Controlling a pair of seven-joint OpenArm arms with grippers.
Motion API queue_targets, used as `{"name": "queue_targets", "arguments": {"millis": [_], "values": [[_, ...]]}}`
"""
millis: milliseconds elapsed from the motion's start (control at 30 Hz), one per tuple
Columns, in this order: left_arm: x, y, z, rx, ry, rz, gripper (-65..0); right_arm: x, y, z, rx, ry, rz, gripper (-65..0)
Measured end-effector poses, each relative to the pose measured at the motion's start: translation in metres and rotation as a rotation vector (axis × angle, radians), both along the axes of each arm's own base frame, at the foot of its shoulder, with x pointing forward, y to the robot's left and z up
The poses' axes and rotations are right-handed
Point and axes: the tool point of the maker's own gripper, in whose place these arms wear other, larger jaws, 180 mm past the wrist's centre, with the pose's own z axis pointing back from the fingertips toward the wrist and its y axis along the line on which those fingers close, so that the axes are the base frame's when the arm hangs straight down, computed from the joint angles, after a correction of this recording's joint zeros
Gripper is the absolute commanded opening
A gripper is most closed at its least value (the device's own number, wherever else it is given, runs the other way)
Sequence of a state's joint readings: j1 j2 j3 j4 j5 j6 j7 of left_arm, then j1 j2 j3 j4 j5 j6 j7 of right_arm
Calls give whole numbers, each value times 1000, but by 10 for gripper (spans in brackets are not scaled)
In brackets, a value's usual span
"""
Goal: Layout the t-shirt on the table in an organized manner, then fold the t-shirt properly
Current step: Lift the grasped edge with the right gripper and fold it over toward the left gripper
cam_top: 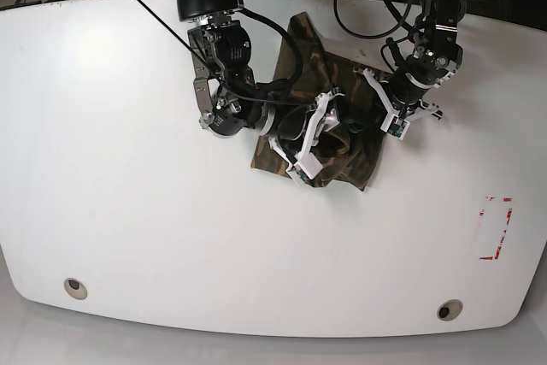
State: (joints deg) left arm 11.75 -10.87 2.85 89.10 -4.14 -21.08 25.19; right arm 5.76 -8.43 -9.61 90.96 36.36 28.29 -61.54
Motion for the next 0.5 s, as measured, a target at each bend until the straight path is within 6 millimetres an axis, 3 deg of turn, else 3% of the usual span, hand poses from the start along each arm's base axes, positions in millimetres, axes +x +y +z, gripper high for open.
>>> {"name": "queue_targets", "arguments": {"millis": [267, 500], "values": [[0, 0, 0, 0, 0, 0, -624, 24, 0, 28, 3, -93, 1, -189], [1, -1, 2, 0, -6, -2, -624, 28, 10, 43, -14, -146, 52, -190]]}}
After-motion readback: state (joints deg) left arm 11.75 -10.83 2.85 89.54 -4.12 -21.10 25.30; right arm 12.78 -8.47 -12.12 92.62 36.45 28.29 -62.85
